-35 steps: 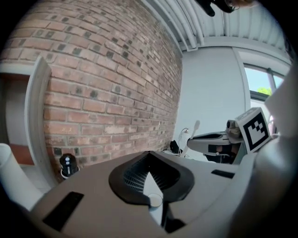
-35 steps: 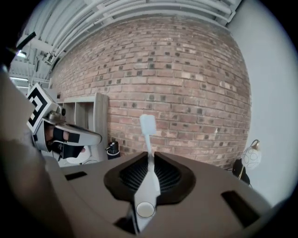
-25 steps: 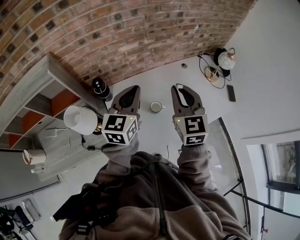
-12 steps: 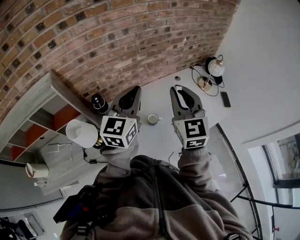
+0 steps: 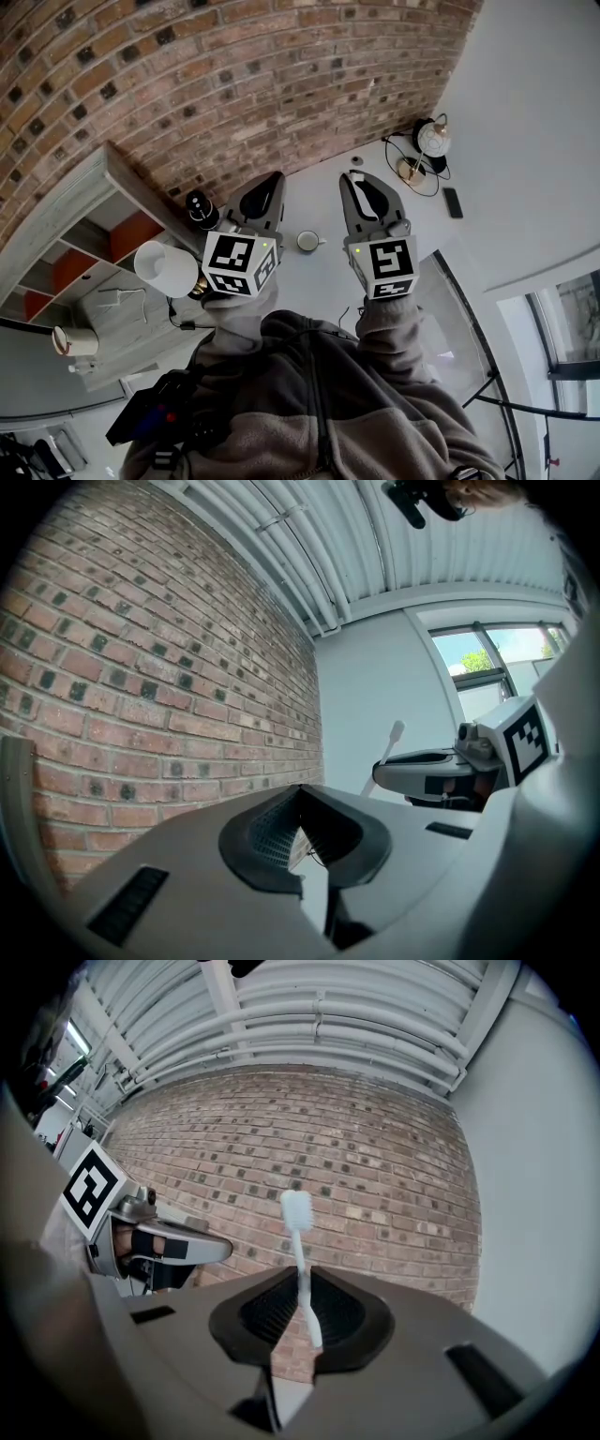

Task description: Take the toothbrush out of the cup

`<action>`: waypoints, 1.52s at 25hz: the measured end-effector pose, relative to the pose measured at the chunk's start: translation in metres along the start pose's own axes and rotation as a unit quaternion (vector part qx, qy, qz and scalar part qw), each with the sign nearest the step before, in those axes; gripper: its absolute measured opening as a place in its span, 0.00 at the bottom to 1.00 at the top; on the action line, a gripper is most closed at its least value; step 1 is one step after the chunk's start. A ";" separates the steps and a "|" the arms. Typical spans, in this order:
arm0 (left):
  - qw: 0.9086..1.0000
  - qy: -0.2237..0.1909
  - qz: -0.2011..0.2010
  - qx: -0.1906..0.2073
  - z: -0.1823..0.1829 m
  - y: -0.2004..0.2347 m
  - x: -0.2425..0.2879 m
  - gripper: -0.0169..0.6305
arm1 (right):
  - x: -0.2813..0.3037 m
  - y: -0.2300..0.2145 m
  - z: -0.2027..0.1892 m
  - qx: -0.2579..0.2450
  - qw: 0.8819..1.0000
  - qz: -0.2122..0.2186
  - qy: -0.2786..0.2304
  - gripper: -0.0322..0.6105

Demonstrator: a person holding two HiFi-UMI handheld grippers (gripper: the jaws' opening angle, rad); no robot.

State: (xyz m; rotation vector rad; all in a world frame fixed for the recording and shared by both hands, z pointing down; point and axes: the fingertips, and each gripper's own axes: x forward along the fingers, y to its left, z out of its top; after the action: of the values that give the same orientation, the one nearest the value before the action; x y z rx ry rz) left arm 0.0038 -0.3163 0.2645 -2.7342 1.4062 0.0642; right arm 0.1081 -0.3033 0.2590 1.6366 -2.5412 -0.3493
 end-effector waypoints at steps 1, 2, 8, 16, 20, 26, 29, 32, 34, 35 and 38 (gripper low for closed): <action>1.000 0.000 0.000 0.001 0.000 0.000 0.000 0.03 | 0.000 0.000 0.001 0.001 1.000 0.001 -0.003 0.12; 1.000 -0.001 0.001 0.002 0.000 0.000 0.000 0.03 | 0.000 0.000 0.002 0.002 1.000 0.001 -0.005 0.12; 1.000 0.000 0.009 0.012 0.000 0.004 -0.002 0.03 | 0.000 -0.001 0.000 0.004 1.000 -0.005 -0.010 0.12; 1.000 0.000 0.020 0.018 0.000 0.007 -0.005 0.03 | -0.001 0.001 0.008 0.005 1.000 -0.007 -0.021 0.12; 1.000 -0.002 0.024 0.018 0.000 0.008 -0.008 0.03 | -0.002 0.003 0.008 0.005 1.000 -0.010 -0.024 0.12; 1.000 -0.001 0.021 0.015 -0.002 0.006 -0.011 0.03 | -0.008 0.001 0.009 0.003 0.999 -0.019 -0.028 0.12; 1.000 -0.001 0.017 0.014 -0.003 0.003 -0.010 0.03 | -0.011 0.003 0.010 0.005 0.999 -0.020 -0.027 0.12; 1.000 0.000 0.012 0.013 -0.004 -0.001 -0.009 0.03 | -0.014 0.002 0.010 0.005 0.999 -0.022 -0.028 0.12; 1.000 0.001 0.004 0.011 -0.004 -0.005 -0.007 0.03 | -0.016 0.001 0.009 0.005 0.999 -0.025 -0.027 0.12; 1.000 0.002 0.000 0.010 -0.005 -0.007 -0.007 0.03 | -0.017 0.000 0.008 0.004 0.999 -0.026 -0.026 0.12; 1.000 0.004 -0.008 0.009 -0.006 -0.012 -0.004 0.03 | -0.021 -0.003 0.005 0.002 0.999 -0.032 -0.023 0.12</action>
State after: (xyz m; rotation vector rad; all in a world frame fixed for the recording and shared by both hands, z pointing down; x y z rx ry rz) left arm 0.0112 -0.3060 0.2713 -2.7333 1.3790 0.0403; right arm 0.1185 -0.2850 0.2545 1.7343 -2.5285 -0.3910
